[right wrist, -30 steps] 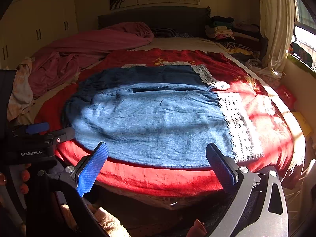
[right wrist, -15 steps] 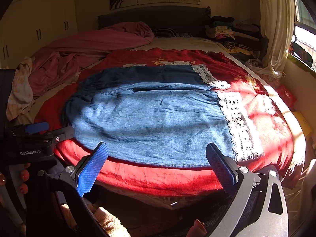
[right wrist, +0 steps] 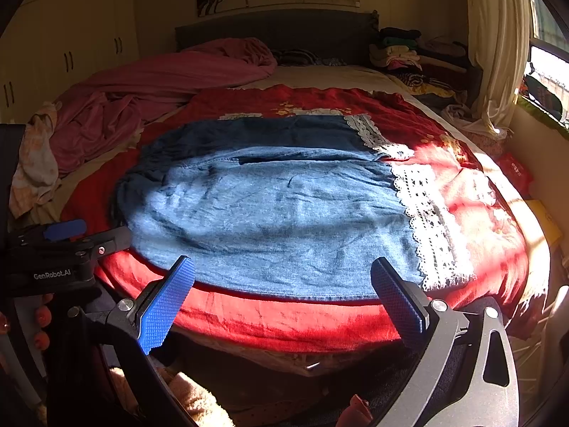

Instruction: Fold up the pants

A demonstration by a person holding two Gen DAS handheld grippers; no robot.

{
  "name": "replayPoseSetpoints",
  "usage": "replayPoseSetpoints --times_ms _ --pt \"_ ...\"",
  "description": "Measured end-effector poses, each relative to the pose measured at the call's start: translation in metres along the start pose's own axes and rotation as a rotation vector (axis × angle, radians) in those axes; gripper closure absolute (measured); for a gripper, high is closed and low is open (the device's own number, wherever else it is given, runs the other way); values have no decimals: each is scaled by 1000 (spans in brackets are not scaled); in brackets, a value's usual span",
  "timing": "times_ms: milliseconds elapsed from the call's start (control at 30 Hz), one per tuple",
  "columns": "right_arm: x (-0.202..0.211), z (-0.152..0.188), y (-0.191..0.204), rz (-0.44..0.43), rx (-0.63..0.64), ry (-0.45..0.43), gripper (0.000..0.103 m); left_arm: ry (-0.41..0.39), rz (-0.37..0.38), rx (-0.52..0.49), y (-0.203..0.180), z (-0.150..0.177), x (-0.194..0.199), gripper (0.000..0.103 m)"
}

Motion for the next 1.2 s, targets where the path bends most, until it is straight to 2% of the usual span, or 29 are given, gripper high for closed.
replayPoseSetpoints --times_ms 767,933,1200 --pt "-20 -7 3 -14 22 51 4 9 2 20 1 -1 -5 9" --pt "-34 -29 4 -38 57 55 4 7 -7 47 15 -14 -14 9" --pt "-76 -83 5 -88 119 62 4 -1 -62 148 71 -55 -42 9"
Point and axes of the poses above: each gripper's, at about its wrist camera, not at the fingertips, and x roughly against the way its jaws point, y to its left, z to its underside, the point moved 2 cm from there along -x, roughly the way its jaws point, and after that the axes turned 8 degrees about -z, right-handed, at the moved point
